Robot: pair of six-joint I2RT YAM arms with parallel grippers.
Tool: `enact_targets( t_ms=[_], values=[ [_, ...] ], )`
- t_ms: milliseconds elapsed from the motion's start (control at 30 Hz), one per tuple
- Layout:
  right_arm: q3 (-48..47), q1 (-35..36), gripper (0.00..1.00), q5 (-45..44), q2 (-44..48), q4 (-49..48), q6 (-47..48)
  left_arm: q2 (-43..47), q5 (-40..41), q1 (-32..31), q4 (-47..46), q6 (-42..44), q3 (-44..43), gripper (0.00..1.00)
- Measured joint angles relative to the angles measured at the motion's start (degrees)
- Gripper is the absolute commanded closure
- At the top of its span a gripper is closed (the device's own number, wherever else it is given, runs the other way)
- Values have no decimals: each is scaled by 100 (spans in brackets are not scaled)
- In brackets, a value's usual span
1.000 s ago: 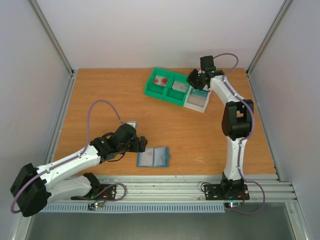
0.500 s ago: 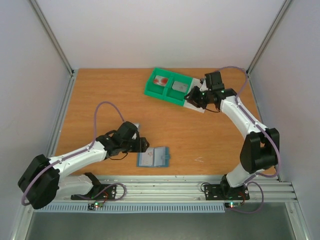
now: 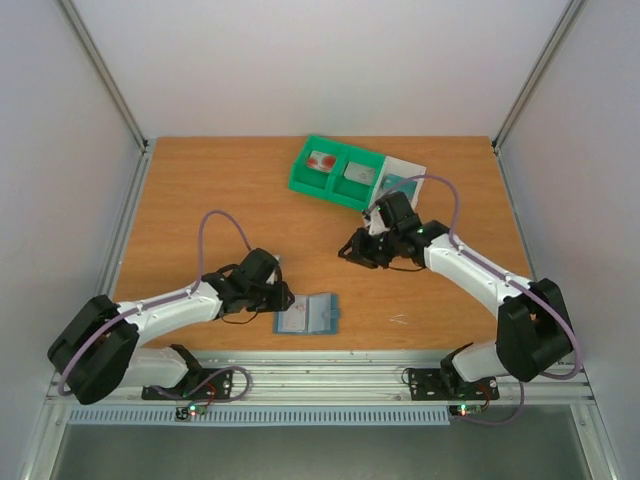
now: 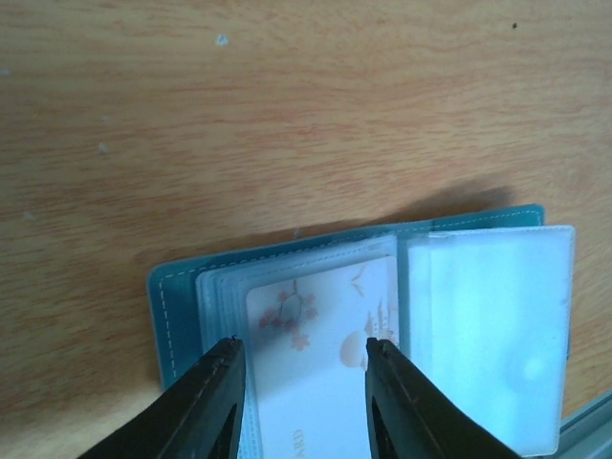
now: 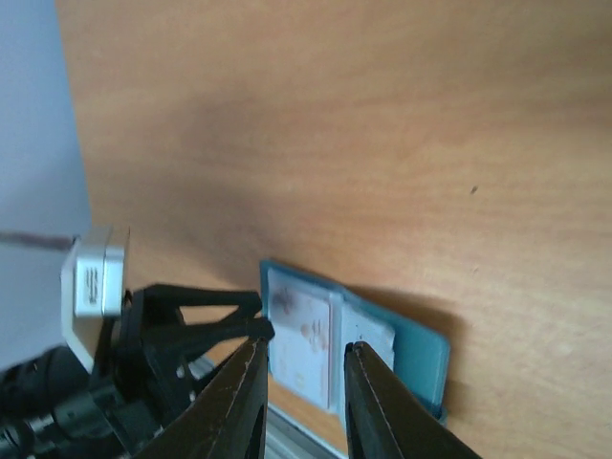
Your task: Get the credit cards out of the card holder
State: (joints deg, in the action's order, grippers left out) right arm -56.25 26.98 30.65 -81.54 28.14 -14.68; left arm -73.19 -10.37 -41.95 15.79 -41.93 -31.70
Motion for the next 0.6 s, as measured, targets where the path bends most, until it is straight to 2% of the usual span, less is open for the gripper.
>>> enact_targets(
  t_ms=[333,600],
  values=[
    [691,1228,79,-17,-74,-595,-369,271,11,0,223,-109,184,73],
    [929,1703,80,11,-667,-1093,-614,470,-254,0,125,-162,433,81]
  ],
)
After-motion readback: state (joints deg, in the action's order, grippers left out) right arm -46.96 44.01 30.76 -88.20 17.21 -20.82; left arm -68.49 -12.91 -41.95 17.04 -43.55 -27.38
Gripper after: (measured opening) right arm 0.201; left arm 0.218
